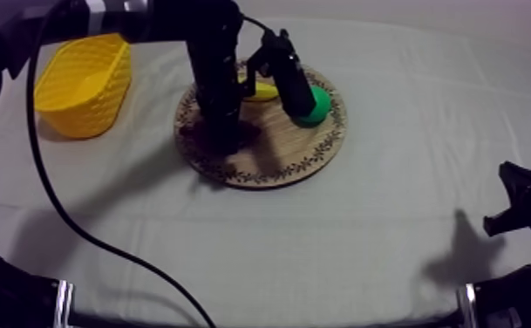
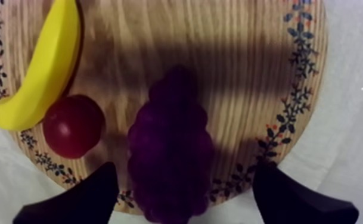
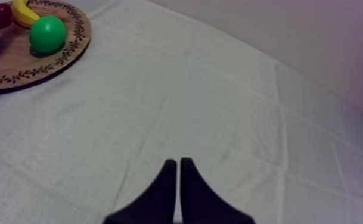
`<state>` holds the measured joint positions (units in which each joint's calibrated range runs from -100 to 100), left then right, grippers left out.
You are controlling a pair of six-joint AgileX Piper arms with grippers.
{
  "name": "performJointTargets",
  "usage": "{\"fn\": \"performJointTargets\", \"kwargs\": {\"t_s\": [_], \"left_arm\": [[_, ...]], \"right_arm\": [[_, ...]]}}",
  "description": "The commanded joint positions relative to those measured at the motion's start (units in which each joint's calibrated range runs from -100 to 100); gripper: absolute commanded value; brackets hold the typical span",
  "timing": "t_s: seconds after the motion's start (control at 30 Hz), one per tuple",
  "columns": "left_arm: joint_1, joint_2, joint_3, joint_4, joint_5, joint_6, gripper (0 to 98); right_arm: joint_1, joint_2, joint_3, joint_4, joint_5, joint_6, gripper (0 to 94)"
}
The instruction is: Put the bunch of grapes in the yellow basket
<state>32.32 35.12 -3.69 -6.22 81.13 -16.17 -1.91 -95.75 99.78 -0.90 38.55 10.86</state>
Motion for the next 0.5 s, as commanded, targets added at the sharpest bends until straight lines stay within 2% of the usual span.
{"fn": "performJointTargets", "kwargs": {"t_s": [0.0, 0.3, 0.47], "left_arm": [[-0.07, 0.71, -0.48, -0.04, 0.23, 0.06, 85.6], [-0.44, 4.22, -2.16, -0.55, 0.72, 0.88, 84.0], [-0.73, 5.56, -2.76, -1.08, 0.81, 2.14, 77.3]], "right_arm": [[-0.01, 0.0, 0.0, -0.01, -0.01, 0.01, 0.3], [-0.01, 0.0, 0.0, -0.01, -0.01, 0.01, 0.3], [-0.01, 0.0, 0.0, -0.01, -0.01, 0.01, 0.3]]}}
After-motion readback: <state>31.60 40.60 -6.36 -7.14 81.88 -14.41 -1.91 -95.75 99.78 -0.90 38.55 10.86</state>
